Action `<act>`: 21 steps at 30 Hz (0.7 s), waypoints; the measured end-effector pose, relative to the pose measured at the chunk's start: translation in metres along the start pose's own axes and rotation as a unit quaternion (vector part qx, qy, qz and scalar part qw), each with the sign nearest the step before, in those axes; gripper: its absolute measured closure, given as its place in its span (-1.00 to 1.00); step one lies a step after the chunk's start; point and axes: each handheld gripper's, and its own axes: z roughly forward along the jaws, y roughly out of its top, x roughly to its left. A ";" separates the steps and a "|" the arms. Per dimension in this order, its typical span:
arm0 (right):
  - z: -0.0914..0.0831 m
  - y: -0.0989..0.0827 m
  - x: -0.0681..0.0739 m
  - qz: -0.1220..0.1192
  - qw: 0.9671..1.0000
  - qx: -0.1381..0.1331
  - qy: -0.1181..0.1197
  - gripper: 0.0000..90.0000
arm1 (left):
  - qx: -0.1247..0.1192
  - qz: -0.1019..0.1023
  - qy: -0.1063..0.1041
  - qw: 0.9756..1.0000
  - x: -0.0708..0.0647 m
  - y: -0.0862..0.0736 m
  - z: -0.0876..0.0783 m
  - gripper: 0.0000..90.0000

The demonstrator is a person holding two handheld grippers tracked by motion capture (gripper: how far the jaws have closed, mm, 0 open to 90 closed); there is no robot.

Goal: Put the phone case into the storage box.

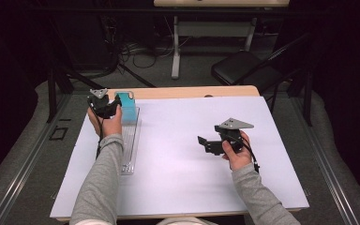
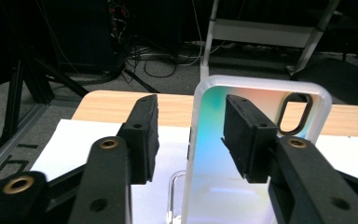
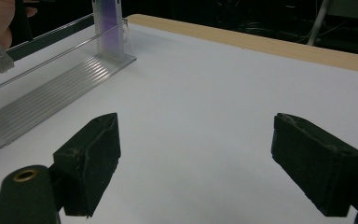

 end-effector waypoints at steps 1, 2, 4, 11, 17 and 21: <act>0.000 0.000 0.000 0.000 1.000 -0.001 0.000 -0.67 | 0.000 0.002 -0.003 1.000 0.000 0.001 -0.001 0.19; 0.000 0.000 0.000 0.001 1.000 -0.003 0.000 -0.67 | -0.001 0.002 -0.006 1.000 0.000 0.001 -0.003 0.17; 0.000 0.001 0.000 0.000 1.000 -0.005 0.000 -0.67 | -0.004 0.004 -0.013 1.000 0.000 0.002 -0.006 0.12; 0.000 0.000 0.001 -0.002 1.000 -0.004 0.001 -0.67 | -0.001 0.010 -0.032 0.999 -0.002 0.005 -0.014 -0.01; 0.000 0.000 0.001 -0.003 1.000 -0.003 0.001 -0.67 | -0.003 0.025 -0.041 0.999 -0.004 0.008 -0.021 -0.10; 0.001 0.000 0.002 -0.005 1.000 0.000 0.001 -0.67 | 0.004 0.027 -0.051 0.998 -0.003 0.009 -0.025 -0.14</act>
